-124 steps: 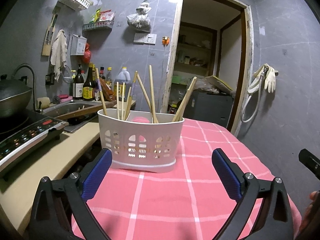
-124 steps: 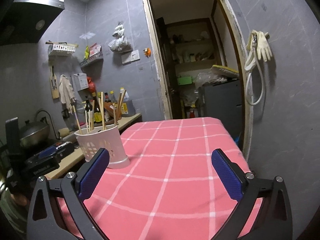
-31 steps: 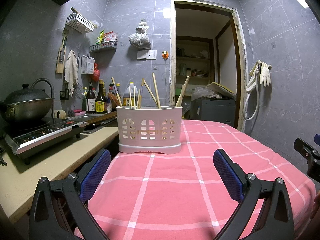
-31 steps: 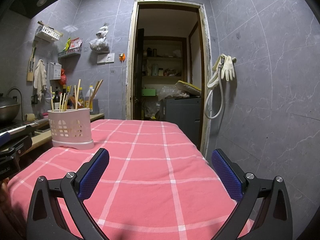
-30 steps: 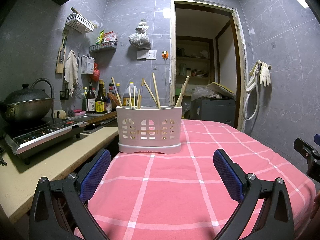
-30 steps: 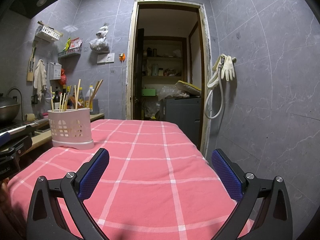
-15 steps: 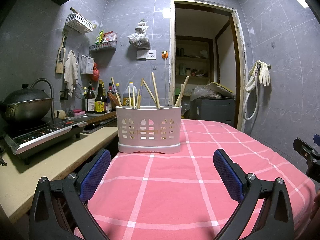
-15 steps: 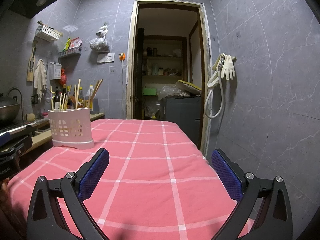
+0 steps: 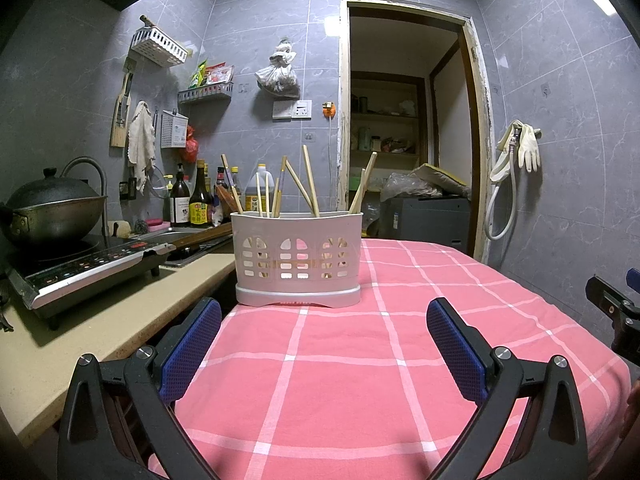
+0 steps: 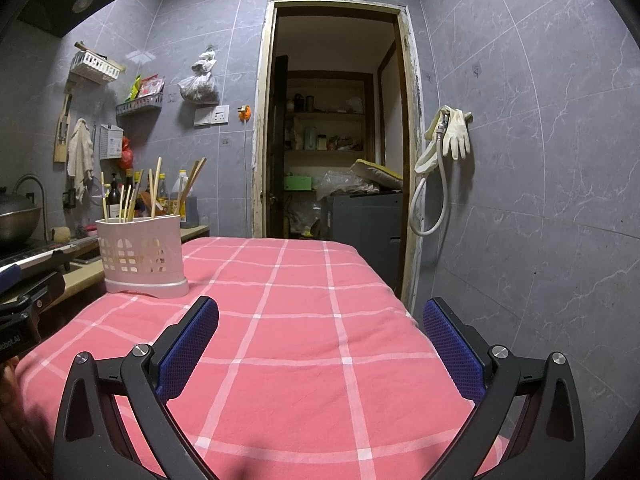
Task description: Organize utensils
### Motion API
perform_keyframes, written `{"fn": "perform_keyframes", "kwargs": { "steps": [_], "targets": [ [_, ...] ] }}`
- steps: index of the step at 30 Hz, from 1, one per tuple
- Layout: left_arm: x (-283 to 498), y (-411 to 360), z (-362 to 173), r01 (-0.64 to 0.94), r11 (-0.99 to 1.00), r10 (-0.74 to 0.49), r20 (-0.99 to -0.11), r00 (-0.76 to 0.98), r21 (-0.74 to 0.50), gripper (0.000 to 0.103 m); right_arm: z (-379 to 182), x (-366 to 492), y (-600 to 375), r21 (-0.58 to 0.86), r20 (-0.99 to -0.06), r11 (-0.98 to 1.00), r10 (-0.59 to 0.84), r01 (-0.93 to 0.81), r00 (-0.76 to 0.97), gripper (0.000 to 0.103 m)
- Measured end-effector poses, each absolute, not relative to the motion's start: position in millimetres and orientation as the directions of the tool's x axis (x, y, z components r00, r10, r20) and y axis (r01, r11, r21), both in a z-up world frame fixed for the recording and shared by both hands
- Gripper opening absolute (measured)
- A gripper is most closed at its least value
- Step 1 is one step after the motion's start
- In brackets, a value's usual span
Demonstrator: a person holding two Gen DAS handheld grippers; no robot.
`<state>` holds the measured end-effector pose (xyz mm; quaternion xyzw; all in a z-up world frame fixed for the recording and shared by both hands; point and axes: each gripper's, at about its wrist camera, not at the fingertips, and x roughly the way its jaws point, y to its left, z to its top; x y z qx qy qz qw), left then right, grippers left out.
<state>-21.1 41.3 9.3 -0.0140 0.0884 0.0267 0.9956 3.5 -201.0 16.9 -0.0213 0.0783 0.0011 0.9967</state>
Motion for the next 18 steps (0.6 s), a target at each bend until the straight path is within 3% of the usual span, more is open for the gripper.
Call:
{"fn": "perform_keyframes", "kwargs": {
  "steps": [18],
  "targets": [
    [-20.8, 40.9, 9.0, -0.057, 0.998, 0.051, -0.183, 0.982, -0.027, 0.101, 16.5, 3.4, -200.9, -0.042, -0.158, 0.999, -0.001, -0.006, 0.987, 0.103]
  ]
}}
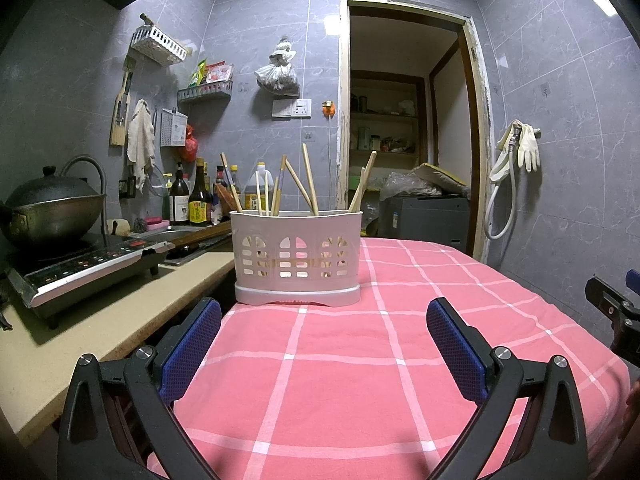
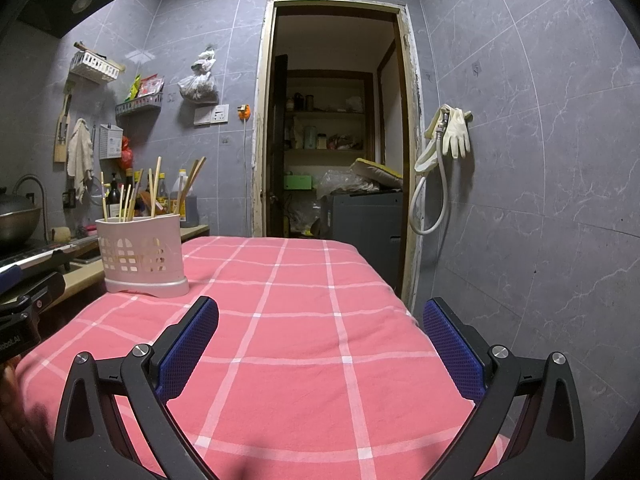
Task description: Organize utensils
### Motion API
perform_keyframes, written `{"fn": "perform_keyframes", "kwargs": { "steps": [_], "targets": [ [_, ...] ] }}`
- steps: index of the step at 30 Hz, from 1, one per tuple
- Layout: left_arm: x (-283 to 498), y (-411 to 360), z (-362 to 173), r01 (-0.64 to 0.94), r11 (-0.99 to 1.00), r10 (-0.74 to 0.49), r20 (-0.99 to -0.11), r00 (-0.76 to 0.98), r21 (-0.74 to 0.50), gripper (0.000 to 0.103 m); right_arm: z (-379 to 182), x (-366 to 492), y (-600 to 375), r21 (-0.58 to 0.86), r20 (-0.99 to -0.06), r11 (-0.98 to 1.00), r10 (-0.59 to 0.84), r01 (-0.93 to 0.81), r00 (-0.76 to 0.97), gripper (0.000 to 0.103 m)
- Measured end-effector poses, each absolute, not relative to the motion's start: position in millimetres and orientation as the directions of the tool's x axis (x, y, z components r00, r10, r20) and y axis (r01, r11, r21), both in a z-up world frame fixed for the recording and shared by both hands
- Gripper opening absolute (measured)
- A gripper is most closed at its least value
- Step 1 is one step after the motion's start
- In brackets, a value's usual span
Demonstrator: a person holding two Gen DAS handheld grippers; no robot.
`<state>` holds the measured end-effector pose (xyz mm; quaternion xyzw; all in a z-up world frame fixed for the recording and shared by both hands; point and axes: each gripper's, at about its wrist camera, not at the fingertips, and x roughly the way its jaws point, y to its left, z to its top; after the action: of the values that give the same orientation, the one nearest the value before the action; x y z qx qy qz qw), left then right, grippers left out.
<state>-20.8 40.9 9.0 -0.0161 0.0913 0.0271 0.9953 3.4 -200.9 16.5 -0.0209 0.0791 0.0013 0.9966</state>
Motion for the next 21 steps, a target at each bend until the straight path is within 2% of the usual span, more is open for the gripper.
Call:
{"fn": "perform_keyframes", "kwargs": {
  "steps": [21],
  "targets": [
    [-21.3, 34.3, 5.8, -0.045, 0.999, 0.040, -0.185, 0.982, -0.021, 0.101, 15.5, 3.2, -200.4, -0.040, -0.160, 0.999, -0.001, -0.006, 0.987, 0.103]
  ]
}}
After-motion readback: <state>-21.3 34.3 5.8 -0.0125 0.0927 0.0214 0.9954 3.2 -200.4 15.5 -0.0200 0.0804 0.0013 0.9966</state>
